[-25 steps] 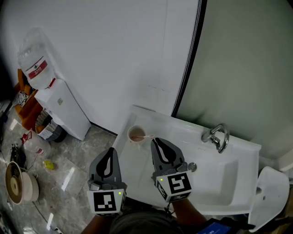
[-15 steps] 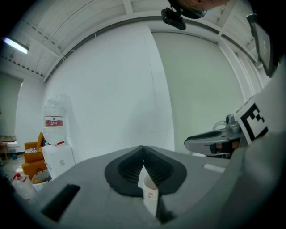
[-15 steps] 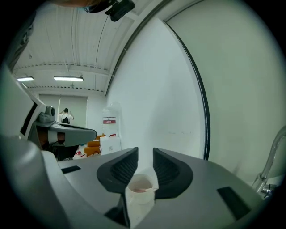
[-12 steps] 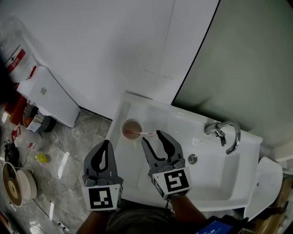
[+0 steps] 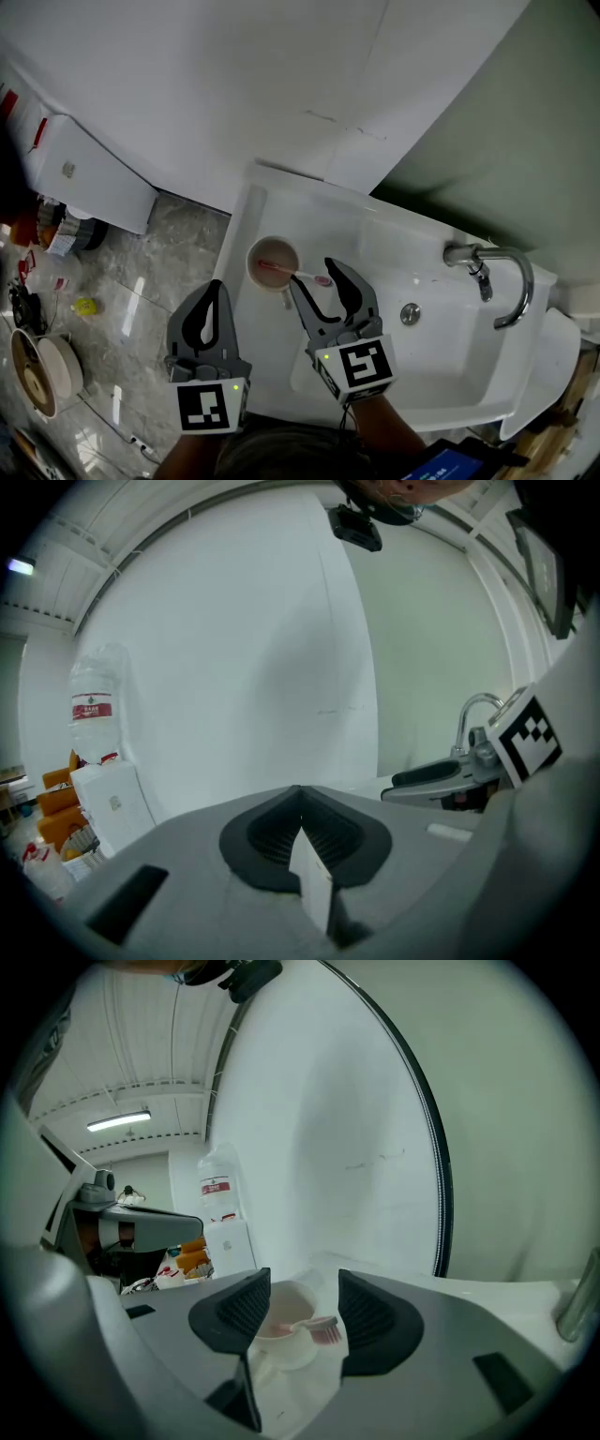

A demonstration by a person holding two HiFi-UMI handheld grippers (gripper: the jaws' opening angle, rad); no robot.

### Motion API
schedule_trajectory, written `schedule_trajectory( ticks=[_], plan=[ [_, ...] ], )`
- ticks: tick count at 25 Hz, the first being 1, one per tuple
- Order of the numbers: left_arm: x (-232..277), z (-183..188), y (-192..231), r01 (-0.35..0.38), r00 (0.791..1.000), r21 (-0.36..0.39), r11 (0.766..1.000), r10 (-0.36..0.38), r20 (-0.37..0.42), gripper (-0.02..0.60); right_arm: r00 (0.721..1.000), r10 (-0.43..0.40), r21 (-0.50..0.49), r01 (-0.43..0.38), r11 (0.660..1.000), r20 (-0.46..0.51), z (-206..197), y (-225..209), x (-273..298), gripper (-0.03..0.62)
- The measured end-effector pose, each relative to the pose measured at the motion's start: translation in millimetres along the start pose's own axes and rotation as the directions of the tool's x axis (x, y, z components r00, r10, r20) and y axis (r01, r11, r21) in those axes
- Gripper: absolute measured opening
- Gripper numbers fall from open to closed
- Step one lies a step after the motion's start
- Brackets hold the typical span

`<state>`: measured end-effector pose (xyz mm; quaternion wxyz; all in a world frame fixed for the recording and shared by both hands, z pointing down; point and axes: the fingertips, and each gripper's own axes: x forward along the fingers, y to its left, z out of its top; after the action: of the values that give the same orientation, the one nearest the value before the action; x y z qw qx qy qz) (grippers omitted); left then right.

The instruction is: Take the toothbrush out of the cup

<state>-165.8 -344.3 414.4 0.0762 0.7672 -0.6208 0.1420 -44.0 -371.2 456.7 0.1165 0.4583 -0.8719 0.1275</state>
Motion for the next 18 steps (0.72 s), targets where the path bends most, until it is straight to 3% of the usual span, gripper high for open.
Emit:
schedule_trajectory(
  ticks=[10, 18],
  plan=[
    [30, -34, 5, 0.028, 0.996, -0.004, 1.000, -0.028, -0.084, 0.011, 0.996, 0.037, 0.109, -0.028, 0.994, -0.079, -45, -4, 27, 0.201],
    [38, -40, 3, 0.039, 0.994, -0.002, 0.999, -0.039, -0.099, 0.011, 0.995, 0.063, 0.131, -0.053, 0.990, -0.078, -51, -1, 31, 0.183]
  ],
)
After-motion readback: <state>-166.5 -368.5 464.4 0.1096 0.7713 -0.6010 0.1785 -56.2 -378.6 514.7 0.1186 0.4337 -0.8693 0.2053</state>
